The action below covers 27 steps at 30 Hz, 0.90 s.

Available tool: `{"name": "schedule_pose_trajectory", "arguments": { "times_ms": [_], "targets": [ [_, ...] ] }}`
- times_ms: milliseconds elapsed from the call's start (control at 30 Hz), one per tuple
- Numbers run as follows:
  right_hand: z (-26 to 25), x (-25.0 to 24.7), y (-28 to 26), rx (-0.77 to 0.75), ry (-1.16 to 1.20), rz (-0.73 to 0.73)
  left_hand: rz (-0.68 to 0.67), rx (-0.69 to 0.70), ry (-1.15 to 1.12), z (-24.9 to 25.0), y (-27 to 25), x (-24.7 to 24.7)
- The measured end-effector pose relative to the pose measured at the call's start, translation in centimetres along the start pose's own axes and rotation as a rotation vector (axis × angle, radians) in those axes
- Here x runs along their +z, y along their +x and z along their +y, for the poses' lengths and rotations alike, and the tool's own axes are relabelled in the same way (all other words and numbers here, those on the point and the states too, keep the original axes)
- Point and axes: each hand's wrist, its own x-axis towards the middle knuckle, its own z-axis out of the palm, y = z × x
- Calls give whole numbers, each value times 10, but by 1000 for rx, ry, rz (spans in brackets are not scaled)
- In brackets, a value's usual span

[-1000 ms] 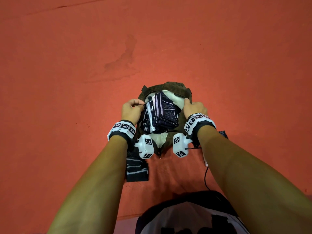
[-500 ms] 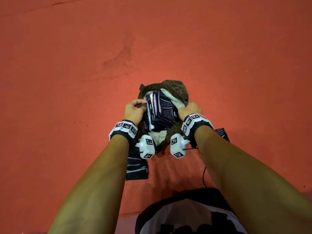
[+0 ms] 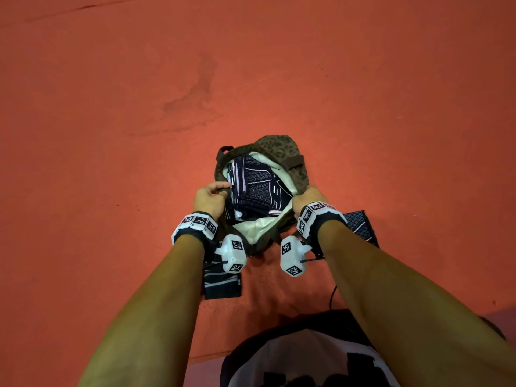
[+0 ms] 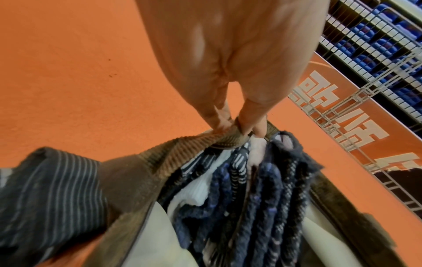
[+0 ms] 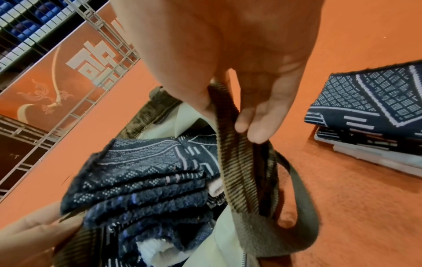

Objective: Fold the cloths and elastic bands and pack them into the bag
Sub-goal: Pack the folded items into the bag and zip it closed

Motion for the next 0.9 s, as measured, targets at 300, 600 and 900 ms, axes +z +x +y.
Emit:
{"name": "schedule_pose_trajectory", "arguments": {
  "times_ms": [300,600,900],
  "targets": [
    [-23,6,-9,-117,98,-9,-1,44,128,17,-8,-2],
    [-53,-36,-13,-234,15,110,23,169,-39,84,-15,1],
    [-75,-71,-26,-249,41,318,-61,306,-143,138,-30,2]
  ]
}}
